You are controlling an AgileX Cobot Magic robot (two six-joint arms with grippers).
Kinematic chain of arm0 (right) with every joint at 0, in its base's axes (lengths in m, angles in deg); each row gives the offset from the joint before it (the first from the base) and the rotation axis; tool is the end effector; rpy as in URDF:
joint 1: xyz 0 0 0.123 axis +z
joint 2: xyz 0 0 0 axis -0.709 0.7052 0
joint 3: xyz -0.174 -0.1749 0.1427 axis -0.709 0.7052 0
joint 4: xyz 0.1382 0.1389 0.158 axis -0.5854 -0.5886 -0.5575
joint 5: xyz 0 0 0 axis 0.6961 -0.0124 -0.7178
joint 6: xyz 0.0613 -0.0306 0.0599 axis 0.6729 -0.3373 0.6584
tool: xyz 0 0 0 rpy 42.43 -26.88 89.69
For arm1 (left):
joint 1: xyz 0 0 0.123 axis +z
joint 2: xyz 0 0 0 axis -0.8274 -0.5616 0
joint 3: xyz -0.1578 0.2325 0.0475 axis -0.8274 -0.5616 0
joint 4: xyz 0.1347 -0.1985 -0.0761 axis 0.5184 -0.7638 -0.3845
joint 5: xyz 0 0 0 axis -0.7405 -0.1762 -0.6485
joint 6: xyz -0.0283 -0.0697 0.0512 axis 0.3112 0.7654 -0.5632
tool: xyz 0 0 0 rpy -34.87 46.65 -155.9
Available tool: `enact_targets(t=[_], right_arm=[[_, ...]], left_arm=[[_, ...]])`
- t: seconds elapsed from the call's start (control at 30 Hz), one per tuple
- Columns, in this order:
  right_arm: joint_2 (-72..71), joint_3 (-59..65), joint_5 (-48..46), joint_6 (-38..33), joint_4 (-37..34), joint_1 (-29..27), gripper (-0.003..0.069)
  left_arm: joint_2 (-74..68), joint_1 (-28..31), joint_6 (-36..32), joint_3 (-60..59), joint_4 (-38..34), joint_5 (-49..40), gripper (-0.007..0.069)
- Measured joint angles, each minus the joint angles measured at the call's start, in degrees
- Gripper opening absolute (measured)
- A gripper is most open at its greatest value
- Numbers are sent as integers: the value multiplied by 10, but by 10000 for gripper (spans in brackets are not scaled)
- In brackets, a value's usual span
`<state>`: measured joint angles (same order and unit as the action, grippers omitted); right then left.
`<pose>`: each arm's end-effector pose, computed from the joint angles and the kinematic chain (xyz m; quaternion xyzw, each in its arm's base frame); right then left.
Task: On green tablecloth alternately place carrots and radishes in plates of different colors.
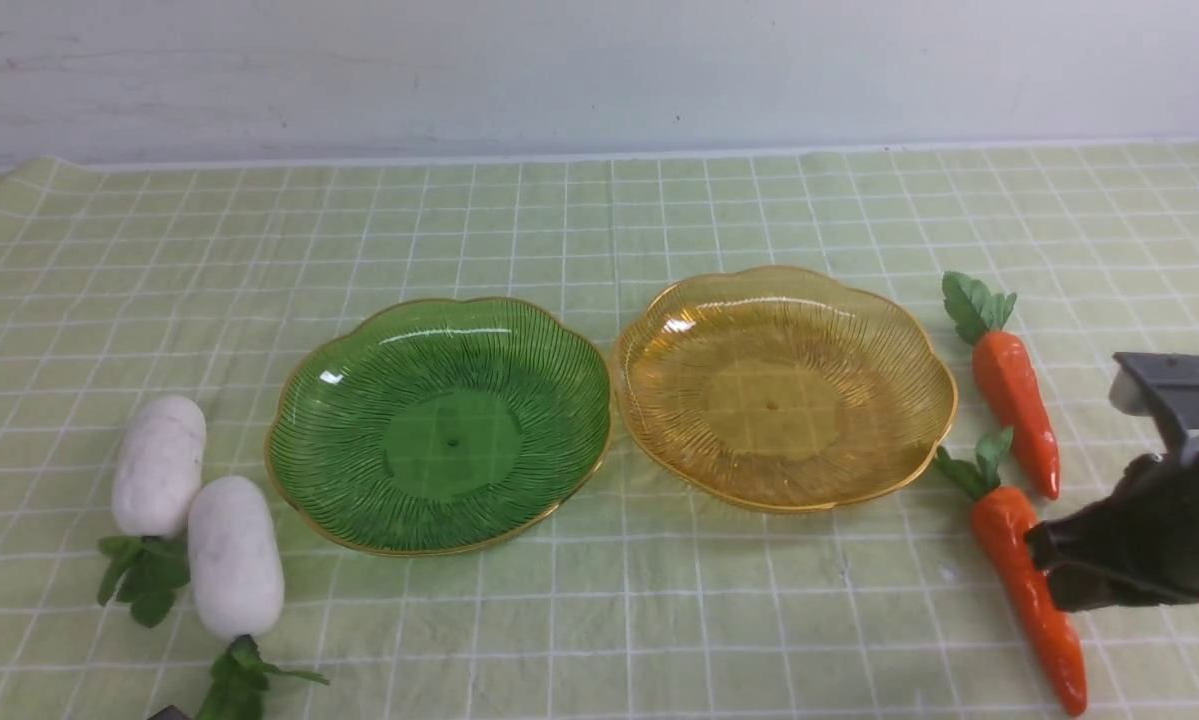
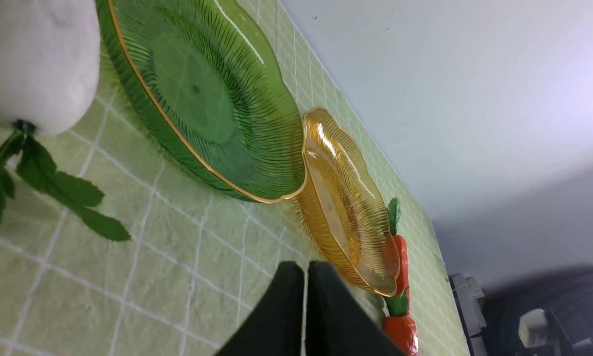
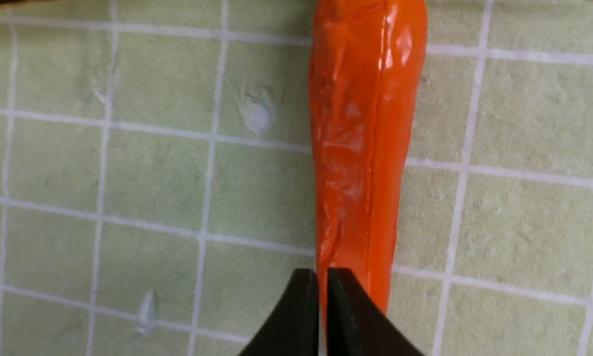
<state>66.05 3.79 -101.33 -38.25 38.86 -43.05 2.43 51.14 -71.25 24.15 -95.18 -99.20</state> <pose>0.2609 0.0328 0.1904 -0.0627 0.9856 0.1271 0.0923 0.0497 -0.0296 0.1829 -0.2551 0.7190 -0.4209 0.4907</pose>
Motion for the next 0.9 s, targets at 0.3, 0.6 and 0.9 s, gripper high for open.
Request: enact_targets(t=[0.3, 0.6, 0.9], right_arm=[[28, -24, 25, -7, 23, 0, 62], [65, -24, 36, -9, 20, 0, 223], [114, -28, 37, -23, 3, 0, 382]], left_arm=[[0, 0, -1, 0, 1, -6, -8], [0, 0, -5, 0, 1, -9, -8], [0, 0, -5, 0, 2, -10, -8]])
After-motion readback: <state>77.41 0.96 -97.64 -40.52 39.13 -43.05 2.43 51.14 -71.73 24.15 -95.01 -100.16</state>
